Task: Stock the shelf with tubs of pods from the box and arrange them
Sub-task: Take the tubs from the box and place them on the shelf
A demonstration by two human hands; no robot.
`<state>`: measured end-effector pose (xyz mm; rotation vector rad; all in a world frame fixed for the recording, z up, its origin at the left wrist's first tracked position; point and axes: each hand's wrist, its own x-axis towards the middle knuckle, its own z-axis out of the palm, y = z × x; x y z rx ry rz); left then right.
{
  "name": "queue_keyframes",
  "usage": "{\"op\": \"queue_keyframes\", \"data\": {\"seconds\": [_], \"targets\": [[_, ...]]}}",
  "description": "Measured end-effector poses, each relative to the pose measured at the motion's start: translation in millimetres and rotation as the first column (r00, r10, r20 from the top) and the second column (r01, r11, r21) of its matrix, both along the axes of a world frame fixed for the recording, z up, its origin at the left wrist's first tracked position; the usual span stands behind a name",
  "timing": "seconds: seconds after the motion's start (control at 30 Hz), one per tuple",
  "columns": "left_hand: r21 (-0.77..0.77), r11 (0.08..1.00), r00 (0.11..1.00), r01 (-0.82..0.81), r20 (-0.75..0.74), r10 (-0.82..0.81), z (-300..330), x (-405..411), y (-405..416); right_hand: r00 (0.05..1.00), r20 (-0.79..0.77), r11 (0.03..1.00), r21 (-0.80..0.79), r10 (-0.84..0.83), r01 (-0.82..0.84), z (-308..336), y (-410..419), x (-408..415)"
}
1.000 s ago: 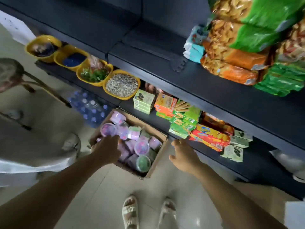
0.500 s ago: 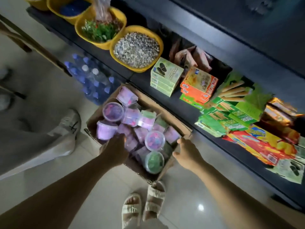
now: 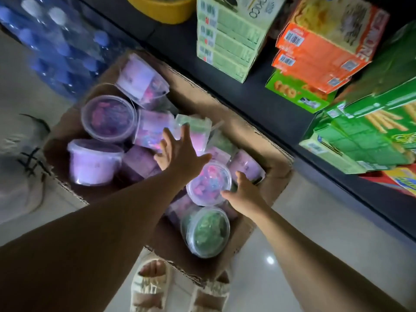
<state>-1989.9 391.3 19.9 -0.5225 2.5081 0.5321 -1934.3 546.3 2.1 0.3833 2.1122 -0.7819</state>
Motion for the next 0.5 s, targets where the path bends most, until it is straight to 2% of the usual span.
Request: {"op": "queue_keyframes", "data": {"seconds": [0.07,0.2,0.3,0.4,0.5], "targets": [[-0.028,0.999,0.998,-0.023,-0.063,0.021,-10.6,-4.4,5.6,0.999,0.006,0.999,-0.026,-0.038,0.039,-13.4,-4.4,0.8],[-0.070,0.997,0.983,-0.034,-0.182,0.021,-22.8,-13.4,5.1,0.990,-0.134,0.998,0.028,-0.053,0.058,-34.6,-5.6,1.3],[0.030,0.998,0.985,-0.063,-0.156,0.067,-14.7,-20.2,-5.3,0.984,-0.167,0.998,-0.019,-0.059,0.057,-31.3,-8.4,2.8],[0.184,0.970,0.976,-0.158,-0.123,0.182,5.2,-24.6,-16.4,0.981,-0.170,0.994,-0.070,-0.094,0.083,-18.8,-17.5,0.0],[0.222,0.957,0.967,-0.186,-0.132,0.219,32.6,-20.8,-28.4,0.982,-0.186,0.997,-0.071,-0.030,0.017,0.8,-24.9,-4.1]]}}
